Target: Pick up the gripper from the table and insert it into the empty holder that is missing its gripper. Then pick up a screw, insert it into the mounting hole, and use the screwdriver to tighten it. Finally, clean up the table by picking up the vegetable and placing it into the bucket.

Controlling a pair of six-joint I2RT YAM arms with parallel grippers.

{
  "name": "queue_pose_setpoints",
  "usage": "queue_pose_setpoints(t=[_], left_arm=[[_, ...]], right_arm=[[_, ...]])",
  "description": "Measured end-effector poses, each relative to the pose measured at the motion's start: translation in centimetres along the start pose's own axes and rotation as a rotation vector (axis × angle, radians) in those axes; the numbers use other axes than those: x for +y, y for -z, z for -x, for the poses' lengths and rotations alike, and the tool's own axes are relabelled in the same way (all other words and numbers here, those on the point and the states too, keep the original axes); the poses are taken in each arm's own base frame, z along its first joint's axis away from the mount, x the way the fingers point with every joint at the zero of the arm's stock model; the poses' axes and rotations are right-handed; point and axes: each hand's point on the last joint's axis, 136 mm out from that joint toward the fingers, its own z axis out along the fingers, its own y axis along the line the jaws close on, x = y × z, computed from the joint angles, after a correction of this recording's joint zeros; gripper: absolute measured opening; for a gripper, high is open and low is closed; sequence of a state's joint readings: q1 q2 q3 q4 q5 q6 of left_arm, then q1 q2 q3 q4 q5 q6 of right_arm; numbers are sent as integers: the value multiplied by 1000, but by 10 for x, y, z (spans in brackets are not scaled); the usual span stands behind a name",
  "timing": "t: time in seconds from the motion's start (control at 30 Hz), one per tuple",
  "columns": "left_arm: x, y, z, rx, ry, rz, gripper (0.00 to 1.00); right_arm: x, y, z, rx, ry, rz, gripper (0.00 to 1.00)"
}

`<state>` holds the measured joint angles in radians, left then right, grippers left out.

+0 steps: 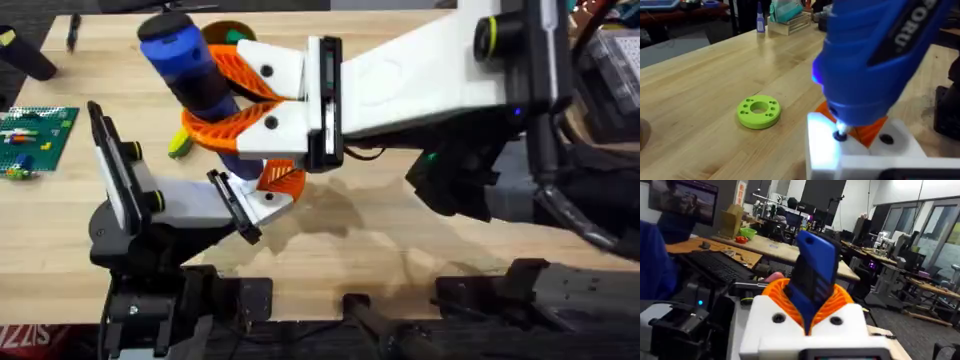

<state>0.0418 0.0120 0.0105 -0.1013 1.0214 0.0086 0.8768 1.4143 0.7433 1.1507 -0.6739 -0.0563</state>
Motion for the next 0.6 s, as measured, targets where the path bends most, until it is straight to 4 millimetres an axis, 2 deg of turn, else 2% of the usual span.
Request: queue_pose_setpoints(t=[0.43, 0.6], left_arm=[[0, 0, 0, 0, -3, 0, 17], [0, 0, 0, 0, -2, 0, 17]], right_arm=[[0, 0, 2, -11, 14, 0, 27], [-2, -1, 30, -122, 138, -9, 26]])
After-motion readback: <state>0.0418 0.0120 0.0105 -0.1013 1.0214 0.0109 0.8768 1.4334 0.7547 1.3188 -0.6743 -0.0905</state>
